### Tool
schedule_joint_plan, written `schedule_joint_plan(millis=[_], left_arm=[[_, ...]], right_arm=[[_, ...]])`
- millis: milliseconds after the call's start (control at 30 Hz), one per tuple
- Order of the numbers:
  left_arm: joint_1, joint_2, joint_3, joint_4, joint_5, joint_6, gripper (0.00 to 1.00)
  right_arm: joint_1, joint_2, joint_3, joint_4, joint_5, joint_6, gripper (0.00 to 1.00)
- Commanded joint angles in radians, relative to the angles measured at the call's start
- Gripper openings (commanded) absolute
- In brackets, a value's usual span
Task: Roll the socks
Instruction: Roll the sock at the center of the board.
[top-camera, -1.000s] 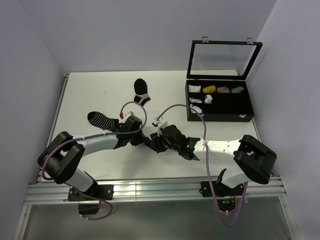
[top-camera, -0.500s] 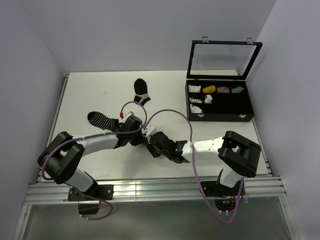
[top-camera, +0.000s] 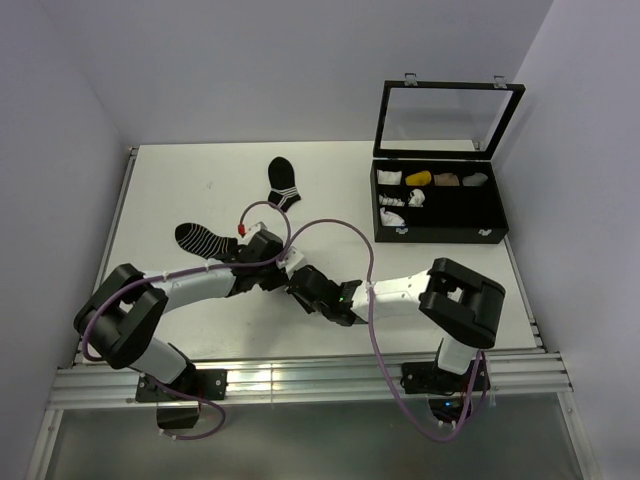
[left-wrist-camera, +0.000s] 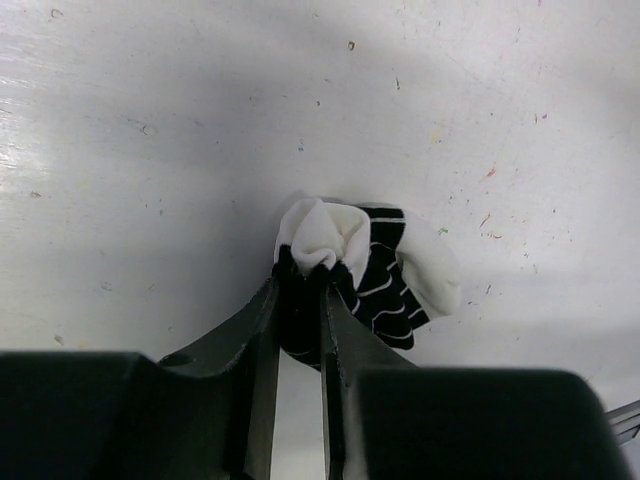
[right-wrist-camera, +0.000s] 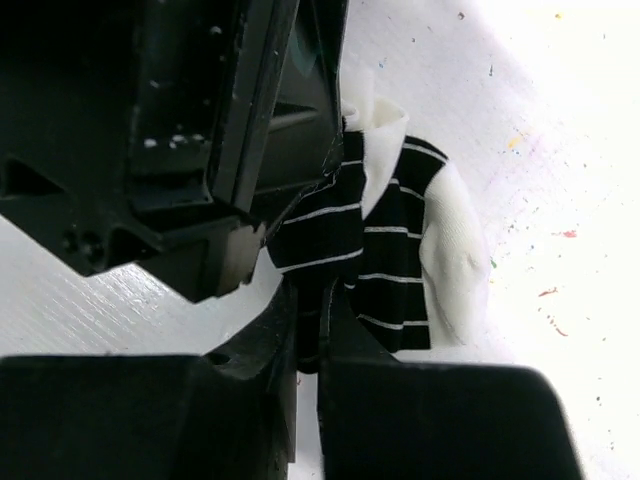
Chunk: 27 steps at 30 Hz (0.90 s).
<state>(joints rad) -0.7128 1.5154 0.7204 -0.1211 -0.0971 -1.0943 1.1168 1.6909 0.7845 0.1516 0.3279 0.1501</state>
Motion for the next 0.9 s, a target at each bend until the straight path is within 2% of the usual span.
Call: schedule_joint_plan(millis=[0,100,133,167,200,333,467,600,767,867], left_arm=[[-0.010,-0.047,-0.009,-0.038,-0.004,-0.009,0.18],[-0.011,-0.076,-0.025,-0.034,-0.021,-0.025,0.34],[-0.010,-0.084,-0.030,-0.032,-0.032,-0.030,0.46],[-0.011,-0.093,-0.036,-0.031,-0.038,-0.041,0.52],[-0.010,-0.113,-0.048,-0.026,-0.042,-0.045,0.64],[-0.008,-0.155,-0.068,-0.035,-0.065,-0.078,0.81],[-0.007,-0.216,-0.123,0.003,-0.081,-0.110,0.83],[-0.008,-0.251,-0.170,0.092,-0.063,-0.119,0.82],[-0.008,-0.227,-0.179,0.159,-0.027,-0.099,0.80],[-0.008,-0.198,-0.177,0.187,-0.006,-0.098,0.79]], right_arm=[[-0.003,0.001,-0.007,-0.038,-0.041,0.045,0.00],[-0.029,-0.030,-0.027,-0.020,-0.142,0.066,0.00],[-0.052,-0.036,-0.034,-0.020,-0.170,0.072,0.00],[-0.066,-0.048,-0.034,-0.020,-0.223,0.086,0.00],[-0.081,-0.053,-0.039,-0.014,-0.254,0.091,0.00],[-0.162,-0.091,-0.076,0.028,-0.430,0.132,0.00],[-0.270,-0.085,-0.106,0.086,-0.611,0.202,0.00],[-0.357,-0.027,-0.129,0.185,-0.855,0.276,0.00],[-0.446,0.059,-0.151,0.301,-1.019,0.394,0.00],[-0.492,0.121,-0.182,0.428,-1.099,0.474,0.00]])
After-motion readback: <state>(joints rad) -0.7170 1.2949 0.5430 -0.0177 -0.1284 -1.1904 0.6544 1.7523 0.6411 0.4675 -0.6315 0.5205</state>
